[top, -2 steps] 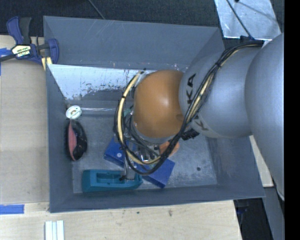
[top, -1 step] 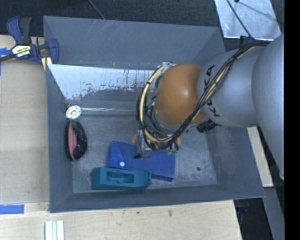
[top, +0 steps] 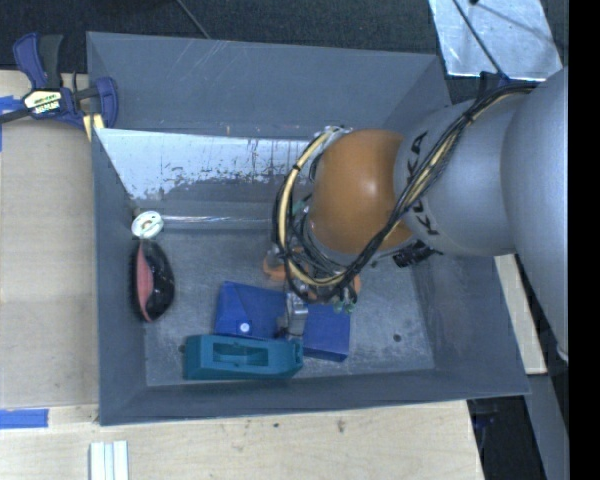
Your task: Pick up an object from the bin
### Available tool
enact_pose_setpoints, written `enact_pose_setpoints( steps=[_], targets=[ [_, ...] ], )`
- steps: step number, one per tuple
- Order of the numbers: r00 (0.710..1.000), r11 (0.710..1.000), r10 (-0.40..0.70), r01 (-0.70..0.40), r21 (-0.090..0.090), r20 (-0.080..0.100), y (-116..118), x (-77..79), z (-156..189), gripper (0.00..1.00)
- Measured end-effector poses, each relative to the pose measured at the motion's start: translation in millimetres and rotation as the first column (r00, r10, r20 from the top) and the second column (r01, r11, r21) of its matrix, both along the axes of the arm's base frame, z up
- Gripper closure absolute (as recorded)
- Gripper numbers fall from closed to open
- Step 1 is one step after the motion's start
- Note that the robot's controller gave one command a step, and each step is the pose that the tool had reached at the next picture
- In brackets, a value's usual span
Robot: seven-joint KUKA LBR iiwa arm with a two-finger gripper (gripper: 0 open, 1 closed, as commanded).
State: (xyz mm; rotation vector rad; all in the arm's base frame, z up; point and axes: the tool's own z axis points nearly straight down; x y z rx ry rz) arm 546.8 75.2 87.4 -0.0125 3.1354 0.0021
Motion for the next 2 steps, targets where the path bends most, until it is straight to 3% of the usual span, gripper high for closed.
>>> enact_pose_setpoints(
  steps=[1, 2],
  targets=[
    [1.0, 1.0, 0.0, 0.0, 0.0, 0.0, 0.0, -0.1, -0.1, 0.0],
    [1.0, 1.0, -0.008, 0.008, 0.0, -0.005, -38.1, 13.5, 21.0, 0.0]
  ],
)
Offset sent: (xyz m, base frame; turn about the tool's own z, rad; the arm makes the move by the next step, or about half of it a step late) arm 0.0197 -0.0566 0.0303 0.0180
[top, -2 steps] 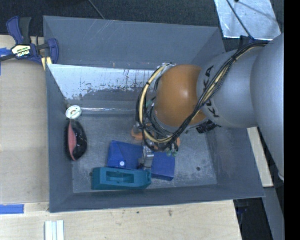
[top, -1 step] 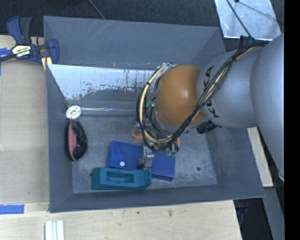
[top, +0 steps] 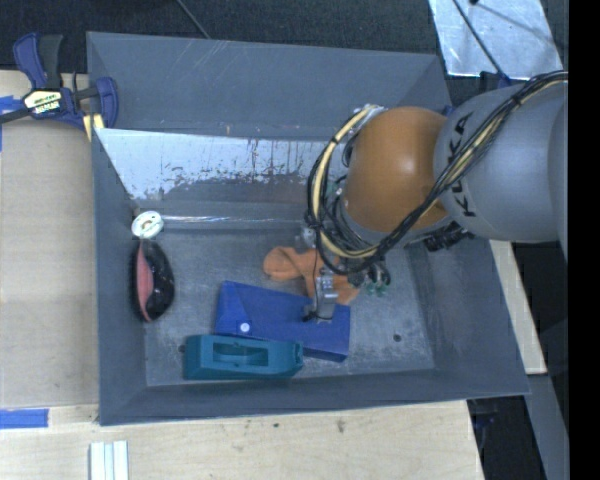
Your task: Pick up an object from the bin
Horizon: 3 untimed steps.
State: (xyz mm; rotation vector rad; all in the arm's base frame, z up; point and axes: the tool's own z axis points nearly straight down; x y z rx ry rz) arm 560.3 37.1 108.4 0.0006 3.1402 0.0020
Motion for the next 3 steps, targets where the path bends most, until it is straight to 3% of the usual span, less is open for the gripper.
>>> enact_pose_setpoints(
  steps=[1, 2, 3],
  targets=[
    [1.0, 1.0, -0.012, 0.012, -0.005, 0.003, -5.3, 8.7, 9.0, 0.0],
    [0.997, 0.997, -0.078, 0.078, 0.0, 0.007, 11.4, 25.8, -36.0, 1.0],
    [0.997, 0.997, -0.078, 0.078, 0.0, 0.007, 11.5, 25.8, -36.1, 1.0]
  ],
)
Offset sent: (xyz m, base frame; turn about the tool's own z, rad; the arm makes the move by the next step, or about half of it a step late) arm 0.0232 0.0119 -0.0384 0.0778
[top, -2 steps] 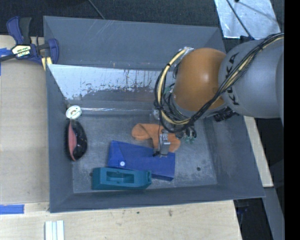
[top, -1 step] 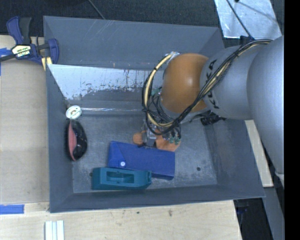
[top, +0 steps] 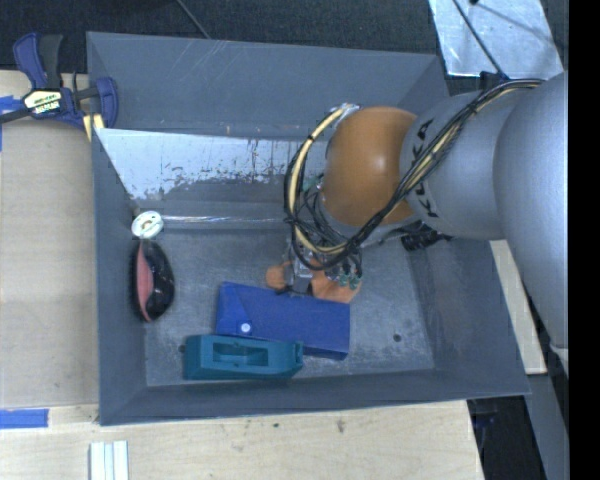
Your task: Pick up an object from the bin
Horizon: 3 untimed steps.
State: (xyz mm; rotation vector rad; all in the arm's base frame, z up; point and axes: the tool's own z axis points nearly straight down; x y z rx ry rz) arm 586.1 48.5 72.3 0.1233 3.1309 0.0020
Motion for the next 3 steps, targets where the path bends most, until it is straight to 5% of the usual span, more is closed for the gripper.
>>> enact_pose_setpoints(
  steps=[1, 2, 3],
  targets=[
    [1.0, 1.0, 0.019, -0.019, -0.001, -0.005, -11.6, 2.0, 110.3, 1.0],
    [1.0, 1.0, 0.019, -0.019, -0.001, -0.005, -11.6, 2.0, 110.3, 1.0],
    [1.0, 1.0, 0.02, -0.02, -0.001, -0.012, -4.1, 6.6, 149.8, 1.0]
  ],
)
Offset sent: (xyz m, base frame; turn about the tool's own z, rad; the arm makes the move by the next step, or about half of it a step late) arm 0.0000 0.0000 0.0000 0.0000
